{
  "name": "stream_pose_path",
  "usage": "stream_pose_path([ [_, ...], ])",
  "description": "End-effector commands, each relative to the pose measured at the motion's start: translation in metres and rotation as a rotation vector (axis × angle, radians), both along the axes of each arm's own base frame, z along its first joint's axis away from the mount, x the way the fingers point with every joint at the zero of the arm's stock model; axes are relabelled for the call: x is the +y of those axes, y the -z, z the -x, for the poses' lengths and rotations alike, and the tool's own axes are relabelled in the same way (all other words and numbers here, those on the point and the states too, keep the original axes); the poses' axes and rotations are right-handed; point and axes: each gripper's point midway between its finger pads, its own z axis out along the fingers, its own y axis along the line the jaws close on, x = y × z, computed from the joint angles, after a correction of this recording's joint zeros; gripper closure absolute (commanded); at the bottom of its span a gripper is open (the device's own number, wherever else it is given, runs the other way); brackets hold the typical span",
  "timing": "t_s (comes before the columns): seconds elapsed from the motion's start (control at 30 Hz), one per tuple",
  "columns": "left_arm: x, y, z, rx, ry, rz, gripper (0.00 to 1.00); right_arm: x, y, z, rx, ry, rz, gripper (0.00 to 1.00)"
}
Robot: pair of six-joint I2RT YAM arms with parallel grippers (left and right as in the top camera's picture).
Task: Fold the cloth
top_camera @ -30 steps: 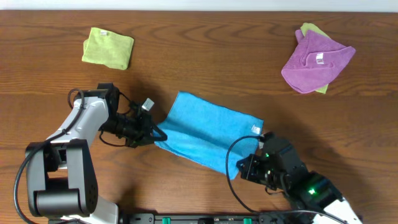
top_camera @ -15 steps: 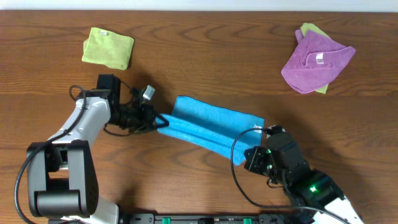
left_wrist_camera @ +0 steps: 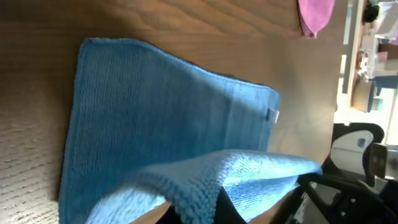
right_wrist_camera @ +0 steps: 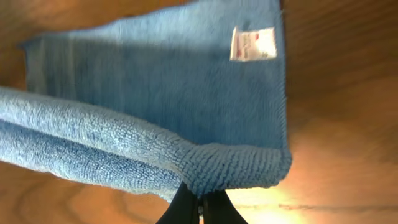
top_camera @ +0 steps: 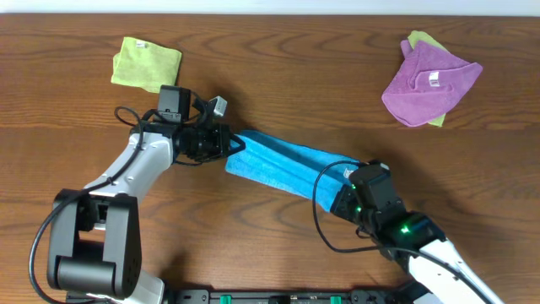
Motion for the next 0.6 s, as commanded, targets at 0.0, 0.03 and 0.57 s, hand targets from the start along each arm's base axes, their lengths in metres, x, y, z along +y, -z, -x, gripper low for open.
stream_pose_path([
  [0.0,0.009,0.008,-0.011,-0.004,-0.051,-0.055,0.94,-0.023,-0.003,-0.012,-0.042,0.061,0.082,0.99],
  [0.03,0.009,0.011,-0.012,0.000,-0.051,-0.056,0.94,-0.025,-0.004,-0.014,-0.048,0.063,0.089,0.99],
  [0.57,-0.014,0.034,-0.014,0.044,-0.033,-0.030,0.94,-0.047,0.009,-0.052,-0.099,0.087,0.151,0.96],
])
